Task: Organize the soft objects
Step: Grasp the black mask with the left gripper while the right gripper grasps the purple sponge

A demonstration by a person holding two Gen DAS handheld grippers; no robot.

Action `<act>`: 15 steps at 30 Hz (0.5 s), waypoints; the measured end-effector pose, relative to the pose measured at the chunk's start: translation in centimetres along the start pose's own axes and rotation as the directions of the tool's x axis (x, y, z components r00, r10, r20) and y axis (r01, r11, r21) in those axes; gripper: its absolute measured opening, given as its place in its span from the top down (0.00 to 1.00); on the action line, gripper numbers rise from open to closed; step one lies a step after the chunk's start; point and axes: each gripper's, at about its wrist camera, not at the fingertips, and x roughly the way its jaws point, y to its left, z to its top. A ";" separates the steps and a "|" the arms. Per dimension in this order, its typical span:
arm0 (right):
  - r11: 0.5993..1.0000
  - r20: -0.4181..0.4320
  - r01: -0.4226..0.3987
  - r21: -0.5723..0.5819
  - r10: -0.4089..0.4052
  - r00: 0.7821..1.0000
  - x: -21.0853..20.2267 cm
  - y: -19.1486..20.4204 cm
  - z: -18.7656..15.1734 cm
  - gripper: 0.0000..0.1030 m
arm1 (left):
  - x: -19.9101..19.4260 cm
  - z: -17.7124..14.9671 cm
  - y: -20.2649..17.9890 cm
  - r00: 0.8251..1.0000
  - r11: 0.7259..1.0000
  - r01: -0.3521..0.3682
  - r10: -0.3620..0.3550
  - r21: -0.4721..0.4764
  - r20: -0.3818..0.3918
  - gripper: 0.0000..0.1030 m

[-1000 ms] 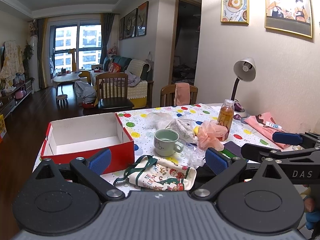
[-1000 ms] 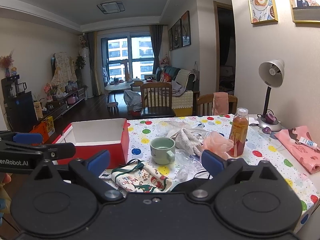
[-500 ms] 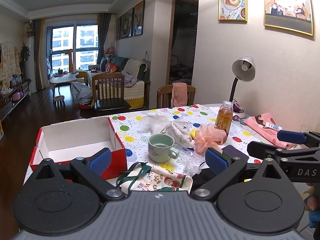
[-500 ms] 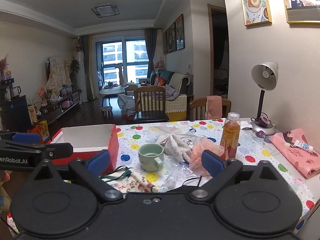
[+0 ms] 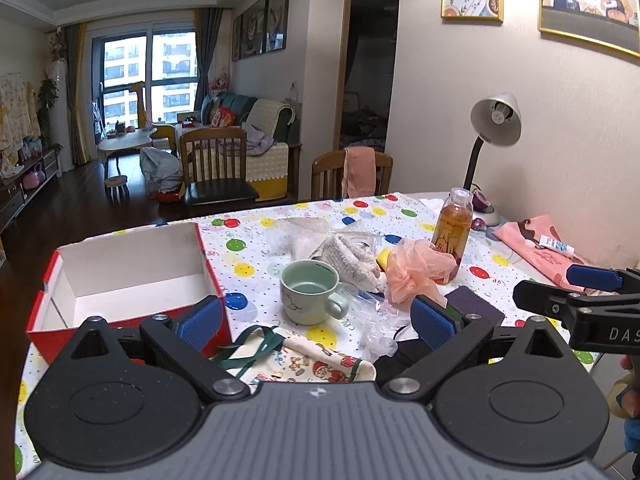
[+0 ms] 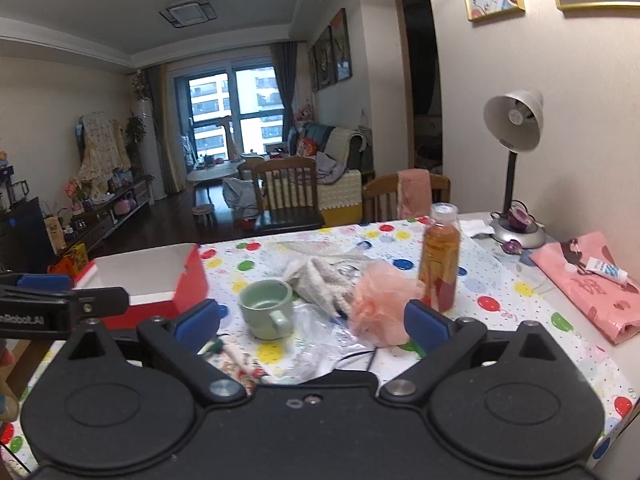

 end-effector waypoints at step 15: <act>0.998 -0.167 0.058 0.025 -0.053 0.984 7.0 -8.8 -2.1 0.09 | 8.9 -2.1 -5.9 0.963 0.986 0.155 -0.139 0.055 -0.230 0.02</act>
